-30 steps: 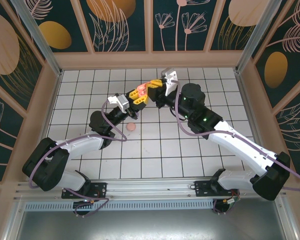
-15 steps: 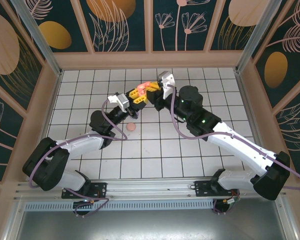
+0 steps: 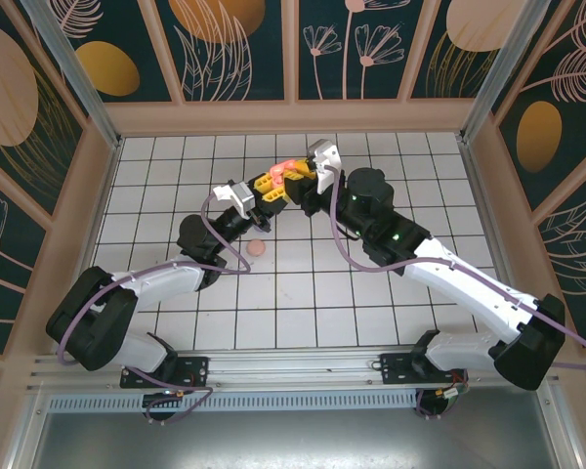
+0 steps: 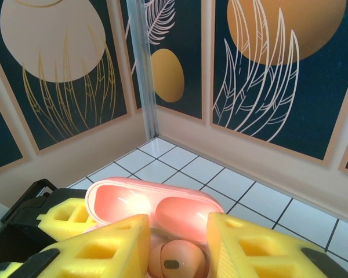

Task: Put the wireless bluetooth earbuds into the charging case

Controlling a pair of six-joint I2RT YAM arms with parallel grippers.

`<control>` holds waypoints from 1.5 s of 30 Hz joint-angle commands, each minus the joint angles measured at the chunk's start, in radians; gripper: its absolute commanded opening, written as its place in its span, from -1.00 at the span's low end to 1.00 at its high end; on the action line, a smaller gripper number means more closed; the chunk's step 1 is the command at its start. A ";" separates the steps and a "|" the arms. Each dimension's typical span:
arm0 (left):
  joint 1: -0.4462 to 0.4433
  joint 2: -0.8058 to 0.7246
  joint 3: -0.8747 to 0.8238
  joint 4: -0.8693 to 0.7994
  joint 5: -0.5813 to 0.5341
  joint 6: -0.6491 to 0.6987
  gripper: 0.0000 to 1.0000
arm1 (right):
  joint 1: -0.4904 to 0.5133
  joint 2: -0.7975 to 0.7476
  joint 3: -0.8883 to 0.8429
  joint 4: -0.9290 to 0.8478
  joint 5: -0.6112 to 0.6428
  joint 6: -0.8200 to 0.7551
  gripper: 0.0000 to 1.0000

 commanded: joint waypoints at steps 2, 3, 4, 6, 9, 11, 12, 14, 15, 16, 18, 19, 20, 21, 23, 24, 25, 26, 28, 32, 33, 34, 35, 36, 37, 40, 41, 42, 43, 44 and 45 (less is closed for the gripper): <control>-0.032 -0.007 0.058 0.098 0.031 -0.008 -1.00 | 0.024 0.036 0.008 -0.089 0.002 -0.001 -0.27; -0.032 -0.007 0.059 0.095 0.024 -0.008 -1.00 | 0.024 0.033 0.008 -0.092 0.006 -0.001 -0.25; -0.032 -0.008 0.059 0.094 0.018 -0.008 -1.00 | 0.025 0.031 0.006 -0.097 0.010 -0.001 -0.24; -0.032 -0.010 0.060 0.080 -0.005 -0.008 -1.00 | 0.024 0.023 -0.001 -0.101 0.014 0.000 -0.20; -0.032 -0.011 0.065 0.058 -0.037 -0.005 -1.00 | 0.023 0.007 -0.016 -0.103 0.022 0.006 -0.10; -0.032 -0.010 0.066 0.056 -0.050 -0.002 -1.00 | 0.022 -0.001 -0.021 -0.105 0.024 0.011 -0.04; -0.032 -0.009 0.067 0.055 -0.054 -0.002 -1.00 | 0.021 -0.005 -0.024 -0.106 0.023 0.013 -0.01; -0.032 -0.008 0.067 0.053 -0.058 0.000 -1.00 | 0.021 -0.013 -0.027 -0.108 0.021 0.016 0.05; -0.031 -0.007 0.068 0.051 -0.060 0.000 -1.00 | 0.021 -0.016 -0.027 -0.109 0.021 0.018 0.07; -0.032 -0.007 0.068 0.050 -0.062 0.000 -1.00 | 0.021 -0.020 -0.027 -0.109 0.018 0.020 0.08; -0.031 -0.005 0.068 0.047 -0.064 0.000 -1.00 | 0.021 -0.027 -0.027 -0.112 0.011 0.023 0.11; -0.032 -0.006 0.068 0.045 -0.064 0.002 -1.00 | 0.021 -0.030 -0.027 -0.112 0.006 0.023 0.13; -0.032 -0.007 0.068 0.044 -0.064 0.002 -1.00 | 0.021 -0.036 -0.026 -0.112 0.000 0.026 0.15; -0.032 -0.006 0.068 0.042 -0.064 0.003 -1.00 | 0.020 -0.038 -0.026 -0.110 -0.003 0.028 0.16; -0.032 -0.004 0.068 0.040 -0.064 0.003 -1.00 | 0.020 -0.046 -0.023 -0.110 -0.013 0.032 0.19; -0.032 -0.003 0.068 0.040 -0.063 0.003 -1.00 | 0.020 -0.048 -0.021 -0.108 -0.017 0.034 0.20; -0.031 -0.002 0.069 0.040 -0.061 0.002 -1.00 | 0.020 -0.050 -0.019 -0.109 -0.019 0.035 0.22; -0.032 -0.001 0.070 0.040 -0.061 0.002 -1.00 | 0.019 -0.051 -0.015 -0.108 -0.019 0.036 0.26; -0.032 0.002 0.069 0.039 -0.060 -0.002 -1.00 | 0.018 -0.053 -0.008 -0.107 -0.021 0.040 0.28; -0.032 0.005 0.070 0.039 -0.056 -0.002 -1.00 | 0.014 -0.060 0.002 -0.103 -0.020 0.045 0.32; -0.032 0.006 0.070 0.038 -0.056 -0.002 -1.00 | 0.012 -0.063 0.005 -0.101 -0.021 0.046 0.33; -0.032 0.007 0.069 0.037 -0.055 0.000 -1.00 | 0.009 -0.068 0.007 -0.098 -0.020 0.049 0.36; -0.032 0.008 0.068 0.037 -0.055 -0.001 -1.00 | 0.007 -0.074 0.008 -0.095 -0.020 0.053 0.37; -0.032 0.010 0.068 0.037 -0.054 -0.001 -1.00 | 0.003 -0.081 0.009 -0.093 -0.020 0.058 0.40; -0.032 0.012 0.067 0.039 -0.053 0.000 -1.00 | -0.004 -0.091 0.010 -0.088 -0.020 0.067 0.41; -0.032 0.019 0.064 0.045 -0.051 -0.003 -1.00 | -0.033 -0.117 0.017 -0.075 -0.076 0.102 0.45; -0.032 0.021 0.064 0.047 -0.050 -0.006 -1.00 | -0.044 -0.121 0.022 -0.074 -0.097 0.116 0.45; -0.032 0.025 0.064 0.048 -0.050 -0.007 -1.00 | -0.054 -0.126 0.028 -0.071 -0.111 0.131 0.45; -0.032 0.028 0.062 0.049 -0.049 -0.009 -1.00 | -0.064 -0.131 0.030 -0.061 -0.116 0.144 0.44; -0.032 0.031 0.062 0.052 -0.047 -0.011 -1.00 | -0.071 -0.137 0.030 -0.052 -0.118 0.155 0.45; -0.032 0.034 0.061 0.056 -0.046 -0.012 -1.00 | -0.082 -0.142 0.031 -0.043 -0.128 0.170 0.45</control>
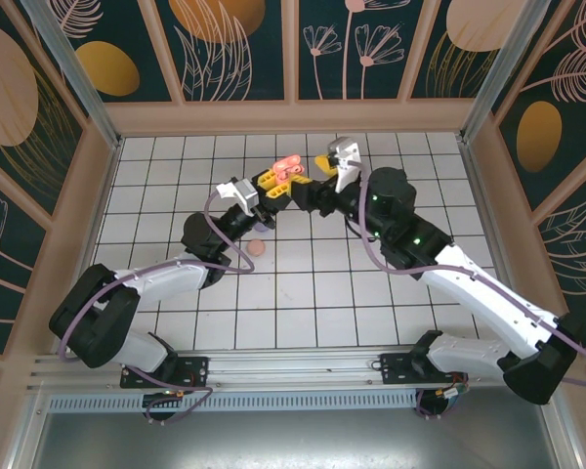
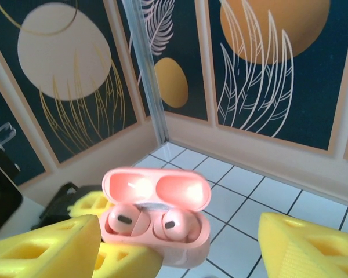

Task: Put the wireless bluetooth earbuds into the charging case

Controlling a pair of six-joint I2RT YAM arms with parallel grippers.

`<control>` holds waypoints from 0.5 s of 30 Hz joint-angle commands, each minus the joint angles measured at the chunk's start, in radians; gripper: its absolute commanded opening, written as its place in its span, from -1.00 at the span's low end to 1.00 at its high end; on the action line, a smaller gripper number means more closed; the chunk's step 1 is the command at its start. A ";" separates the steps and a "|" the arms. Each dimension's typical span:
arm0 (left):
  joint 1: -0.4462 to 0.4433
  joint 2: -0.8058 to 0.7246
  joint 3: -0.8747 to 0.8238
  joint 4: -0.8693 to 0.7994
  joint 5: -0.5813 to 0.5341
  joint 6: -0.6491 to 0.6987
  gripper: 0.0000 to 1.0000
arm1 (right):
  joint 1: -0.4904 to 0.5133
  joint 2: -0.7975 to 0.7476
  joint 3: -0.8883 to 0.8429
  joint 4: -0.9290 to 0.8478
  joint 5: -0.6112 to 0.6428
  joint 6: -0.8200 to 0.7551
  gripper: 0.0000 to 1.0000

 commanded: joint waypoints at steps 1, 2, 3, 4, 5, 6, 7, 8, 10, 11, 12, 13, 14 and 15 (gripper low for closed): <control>-0.005 0.013 0.024 0.056 0.004 -0.015 -1.00 | -0.032 -0.038 0.031 0.050 -0.058 0.076 0.45; -0.005 0.016 0.023 0.060 0.006 -0.016 -1.00 | -0.044 -0.040 0.033 0.056 -0.064 0.091 0.45; -0.005 0.017 0.021 0.063 0.006 -0.017 -1.00 | -0.056 -0.043 0.033 0.065 -0.068 0.105 0.45; -0.004 0.020 0.019 0.065 0.006 -0.017 -1.00 | -0.071 -0.044 0.036 0.069 -0.070 0.120 0.45; -0.005 0.022 0.018 0.068 0.007 -0.017 -1.00 | -0.081 -0.044 0.039 0.069 -0.073 0.130 0.45; -0.005 0.022 0.015 0.073 0.007 -0.017 -1.00 | -0.094 -0.043 0.043 0.066 -0.072 0.143 0.44; -0.005 0.024 0.013 0.076 0.007 -0.017 -1.00 | -0.105 -0.039 0.048 0.060 -0.068 0.154 0.44; -0.005 0.024 0.012 0.076 0.009 -0.015 -1.00 | -0.115 -0.034 0.055 0.051 -0.065 0.161 0.44; -0.005 0.025 0.007 0.078 0.014 -0.010 -1.00 | -0.131 -0.020 0.076 0.020 -0.052 0.177 0.41; -0.005 0.026 0.006 0.078 0.018 -0.006 -1.00 | -0.141 -0.006 0.090 -0.003 -0.050 0.183 0.38; -0.005 0.028 0.004 0.079 0.021 -0.002 -1.00 | -0.152 0.010 0.111 -0.032 -0.051 0.188 0.34; -0.005 0.031 0.002 0.078 0.027 0.005 -1.00 | -0.160 0.029 0.132 -0.062 -0.053 0.194 0.30; -0.004 0.035 -0.001 0.076 0.034 0.011 -1.00 | -0.165 0.045 0.150 -0.083 -0.059 0.195 0.27; -0.005 0.037 -0.004 0.073 0.038 0.020 -1.00 | -0.170 0.064 0.171 -0.112 -0.065 0.196 0.23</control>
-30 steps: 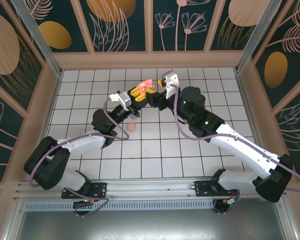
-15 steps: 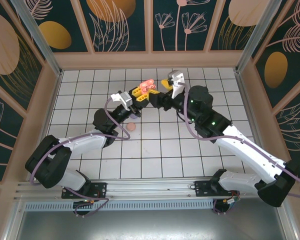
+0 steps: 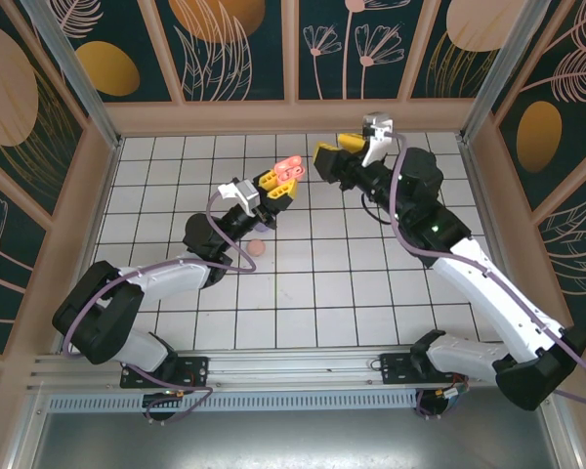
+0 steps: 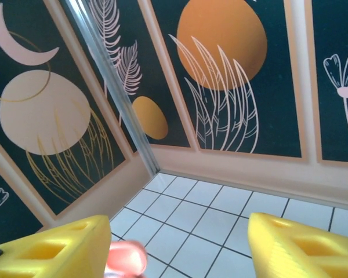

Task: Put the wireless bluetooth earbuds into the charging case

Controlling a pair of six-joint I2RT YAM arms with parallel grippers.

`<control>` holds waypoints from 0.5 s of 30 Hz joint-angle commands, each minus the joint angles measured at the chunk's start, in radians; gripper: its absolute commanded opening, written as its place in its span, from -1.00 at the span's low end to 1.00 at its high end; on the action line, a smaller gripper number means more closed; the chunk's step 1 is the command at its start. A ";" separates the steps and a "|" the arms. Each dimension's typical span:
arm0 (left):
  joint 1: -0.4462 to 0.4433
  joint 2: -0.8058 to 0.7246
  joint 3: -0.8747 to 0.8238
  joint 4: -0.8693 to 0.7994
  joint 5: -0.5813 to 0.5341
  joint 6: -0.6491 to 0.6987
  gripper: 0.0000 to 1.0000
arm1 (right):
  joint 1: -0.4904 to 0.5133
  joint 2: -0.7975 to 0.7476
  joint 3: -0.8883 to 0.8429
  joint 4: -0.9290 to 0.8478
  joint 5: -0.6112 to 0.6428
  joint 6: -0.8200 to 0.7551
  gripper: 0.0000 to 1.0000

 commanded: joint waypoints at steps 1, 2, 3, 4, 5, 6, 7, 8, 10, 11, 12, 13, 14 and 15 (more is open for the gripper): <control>-0.004 0.020 -0.007 0.041 0.032 0.028 -1.00 | -0.018 0.059 0.082 -0.101 -0.022 0.033 0.18; -0.005 0.021 -0.010 0.034 0.040 0.038 -1.00 | -0.022 0.075 0.098 -0.126 -0.027 0.033 0.14; -0.005 0.022 -0.014 0.021 0.049 0.054 -1.00 | -0.027 0.094 0.122 -0.153 -0.039 0.035 0.08; -0.005 0.023 -0.018 0.008 0.055 0.073 -1.00 | -0.031 0.112 0.145 -0.179 -0.044 0.036 0.00; -0.004 0.024 -0.020 -0.008 0.057 0.088 -1.00 | -0.033 0.127 0.165 -0.200 -0.047 0.036 -0.08; -0.005 0.025 -0.024 -0.030 0.061 0.111 -1.00 | -0.036 0.145 0.190 -0.224 -0.051 0.037 -0.21; -0.005 0.025 -0.026 -0.049 0.062 0.131 -1.00 | -0.037 0.160 0.212 -0.247 -0.055 0.041 -0.33; -0.005 0.025 -0.030 -0.069 0.067 0.155 -1.00 | -0.041 0.178 0.238 -0.272 -0.062 0.042 -0.47; -0.004 0.026 -0.039 -0.101 0.069 0.198 -1.00 | -0.043 0.212 0.283 -0.316 -0.076 0.047 -0.73; -0.005 0.028 -0.043 -0.115 0.070 0.217 -1.00 | -0.045 0.233 0.310 -0.341 -0.087 0.048 -0.85; -0.005 0.030 -0.048 -0.126 0.071 0.235 -1.00 | -0.046 0.255 0.338 -0.371 -0.103 0.049 -0.97; -0.005 0.034 -0.051 -0.131 0.071 0.245 -1.00 | -0.047 0.275 0.362 -0.394 -0.112 0.051 -1.00; -0.005 0.037 -0.055 -0.132 0.070 0.251 -1.00 | -0.048 0.296 0.385 -0.418 -0.124 0.053 -1.00; -0.005 0.039 -0.057 -0.131 0.073 0.253 -1.00 | -0.048 0.315 0.404 -0.436 -0.141 0.054 -1.00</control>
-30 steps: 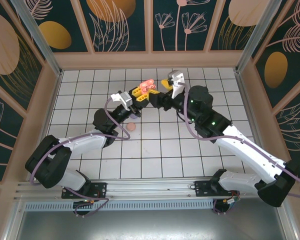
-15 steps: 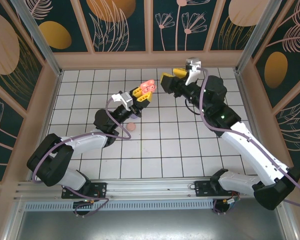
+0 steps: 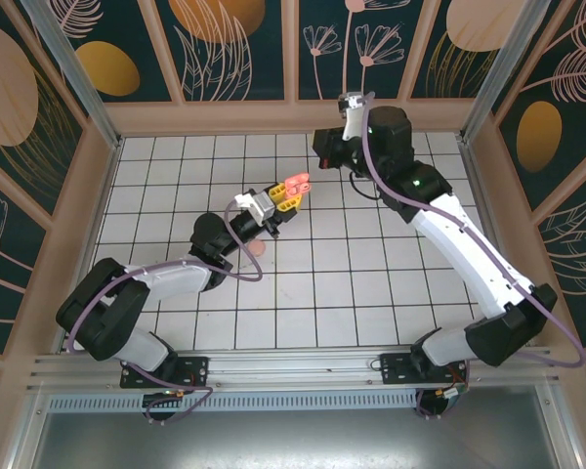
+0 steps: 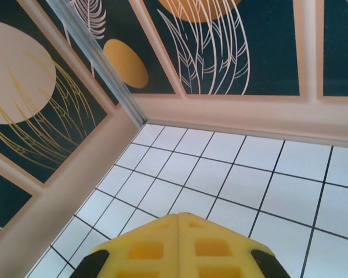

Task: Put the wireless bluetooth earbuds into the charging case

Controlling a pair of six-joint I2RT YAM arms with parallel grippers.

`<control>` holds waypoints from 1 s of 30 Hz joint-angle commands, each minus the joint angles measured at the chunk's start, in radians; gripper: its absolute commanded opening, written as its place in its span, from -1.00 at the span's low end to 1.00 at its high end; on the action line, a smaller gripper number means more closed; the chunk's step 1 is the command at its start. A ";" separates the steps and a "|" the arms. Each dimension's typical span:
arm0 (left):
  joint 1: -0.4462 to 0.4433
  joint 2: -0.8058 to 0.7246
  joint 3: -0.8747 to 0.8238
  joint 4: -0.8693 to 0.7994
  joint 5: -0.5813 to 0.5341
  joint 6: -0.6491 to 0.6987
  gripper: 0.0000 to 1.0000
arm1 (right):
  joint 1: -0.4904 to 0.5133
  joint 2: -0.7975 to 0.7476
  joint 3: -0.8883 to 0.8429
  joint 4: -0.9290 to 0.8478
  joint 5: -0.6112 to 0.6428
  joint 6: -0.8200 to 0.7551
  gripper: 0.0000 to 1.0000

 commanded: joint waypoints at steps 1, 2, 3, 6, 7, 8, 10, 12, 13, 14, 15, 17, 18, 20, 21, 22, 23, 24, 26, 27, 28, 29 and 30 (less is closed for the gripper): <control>-0.005 0.014 -0.014 -0.013 0.023 0.064 -1.00 | -0.005 0.053 0.082 -0.117 -0.071 0.012 -1.00; -0.004 0.016 -0.016 -0.007 0.023 0.060 -1.00 | -0.006 0.071 0.099 -0.137 -0.085 0.014 -1.00; -0.004 0.017 -0.017 -0.001 0.025 0.058 -1.00 | -0.006 0.090 0.115 -0.151 -0.098 0.015 -1.00; -0.004 0.023 -0.017 0.013 0.028 0.049 -1.00 | -0.006 0.131 0.145 -0.186 -0.127 0.017 -1.00; -0.005 0.024 -0.016 0.016 0.029 0.046 -1.00 | -0.006 0.140 0.151 -0.194 -0.132 0.018 -1.00; -0.005 0.026 -0.014 0.021 0.031 0.044 -1.00 | -0.006 0.149 0.158 -0.199 -0.139 0.018 -1.00; -0.005 0.030 -0.011 0.033 0.032 0.036 -1.00 | -0.006 0.165 0.166 -0.212 -0.154 0.016 -1.00; -0.005 0.035 -0.008 0.044 0.031 0.030 -1.00 | -0.004 0.180 0.173 -0.227 -0.173 0.013 -1.00; -0.004 0.038 -0.005 0.048 0.029 0.029 -1.00 | -0.002 0.183 0.174 -0.232 -0.179 0.010 -1.00; -0.005 0.042 -0.004 0.052 0.026 0.024 -1.00 | 0.000 0.186 0.175 -0.241 -0.185 0.007 -1.00; -0.004 0.045 -0.001 0.059 0.025 0.020 -1.00 | 0.004 0.190 0.175 -0.251 -0.188 0.004 -1.00; -0.004 0.053 0.005 0.072 0.022 0.013 -1.00 | 0.014 0.192 0.171 -0.270 -0.194 -0.008 -1.00; -0.004 0.058 0.008 0.078 0.019 0.010 -1.00 | 0.020 0.194 0.168 -0.282 -0.194 -0.015 -1.00; -0.005 0.066 0.015 0.088 0.012 0.001 -1.00 | 0.034 0.190 0.155 -0.308 -0.185 -0.027 -1.00; -0.004 0.071 0.018 0.096 0.010 -0.003 -1.00 | 0.042 0.186 0.143 -0.316 -0.181 -0.033 -1.00; -0.005 0.074 0.021 0.101 0.008 -0.005 -1.00 | 0.047 0.180 0.131 -0.323 -0.178 -0.036 -1.00; -0.005 0.078 0.024 0.106 0.003 -0.008 -1.00 | 0.053 0.174 0.115 -0.328 -0.177 -0.038 -1.00; -0.005 0.082 0.028 0.109 0.002 -0.010 -1.00 | 0.056 0.164 0.098 -0.334 -0.175 -0.040 -1.00; -0.004 0.087 0.032 0.114 -0.003 -0.015 -1.00 | 0.062 0.144 0.063 -0.340 -0.171 -0.040 -1.00; -0.004 0.089 0.034 0.119 -0.007 -0.017 -1.00 | 0.064 0.129 0.043 -0.342 -0.170 -0.041 -1.00; -0.005 0.092 0.035 0.122 -0.010 -0.019 -1.00 | 0.066 0.115 0.025 -0.342 -0.166 -0.039 -1.00; -0.005 0.095 0.035 0.128 -0.014 -0.024 -1.00 | 0.066 0.098 0.004 -0.341 -0.161 -0.036 -1.00; -0.005 0.097 0.035 0.136 -0.018 -0.027 -1.00 | 0.066 0.080 -0.016 -0.339 -0.156 -0.031 -1.00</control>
